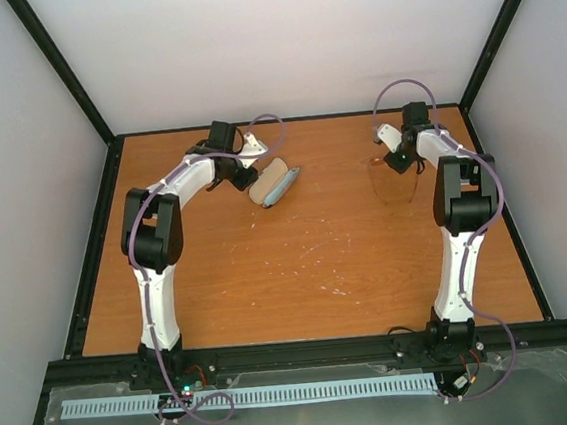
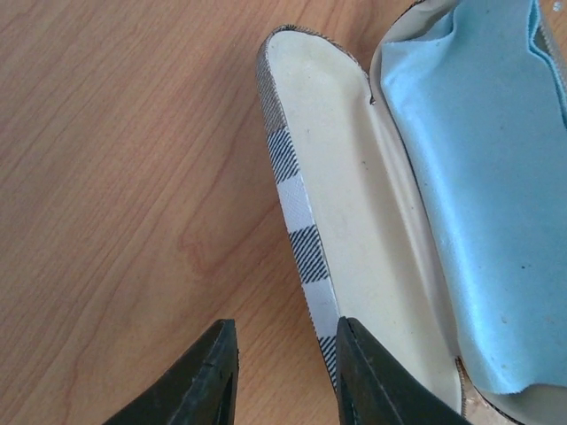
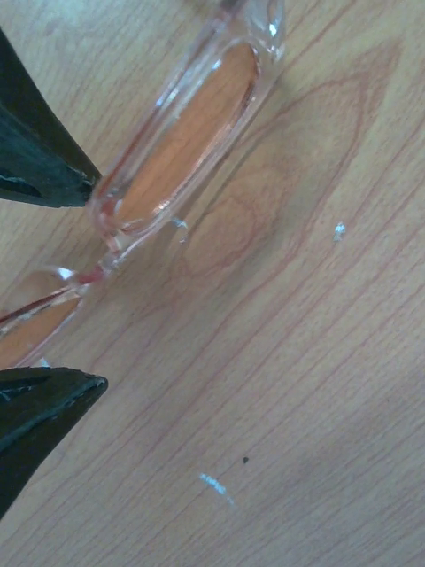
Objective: Organize the sunglasses
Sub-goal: Pick up the sunglasses from the center of the board.
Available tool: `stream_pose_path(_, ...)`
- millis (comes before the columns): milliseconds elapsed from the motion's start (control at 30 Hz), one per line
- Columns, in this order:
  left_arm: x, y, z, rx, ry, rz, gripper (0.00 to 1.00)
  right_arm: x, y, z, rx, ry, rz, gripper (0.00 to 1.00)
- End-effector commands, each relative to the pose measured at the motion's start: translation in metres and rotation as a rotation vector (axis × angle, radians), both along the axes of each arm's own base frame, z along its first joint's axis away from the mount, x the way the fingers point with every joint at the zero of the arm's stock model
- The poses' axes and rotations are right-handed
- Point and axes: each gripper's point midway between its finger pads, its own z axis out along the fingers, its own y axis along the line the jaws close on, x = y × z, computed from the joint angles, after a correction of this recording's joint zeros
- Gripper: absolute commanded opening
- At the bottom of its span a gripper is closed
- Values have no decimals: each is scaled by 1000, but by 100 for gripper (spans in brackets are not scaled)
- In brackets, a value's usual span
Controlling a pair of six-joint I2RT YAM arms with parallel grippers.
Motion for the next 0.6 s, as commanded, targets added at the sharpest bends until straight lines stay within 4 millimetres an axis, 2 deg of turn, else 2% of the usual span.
stream_pose_path(0, 10, 0, 4, -5, -6, -4, 33, 1, 6, -6, 42, 19, 30, 47)
stream_pose_path(200, 10, -1, 2, -12, 1, -8, 31, -9, 14, -8, 89, 60, 32, 31)
stream_pose_path(333, 9, -2, 2, -21, 1, -10, 31, -17, 18, -6, 120, 83, 25, 24)
stream_pose_path(400, 8, -3, 4, -28, 0, -10, 31, -21, 20, -5, 136, 98, 17, 24)
stream_pose_path(567, 5, -5, 5, -45, 0, -14, 30, -29, 22, 0, 168, 119, -25, 35)
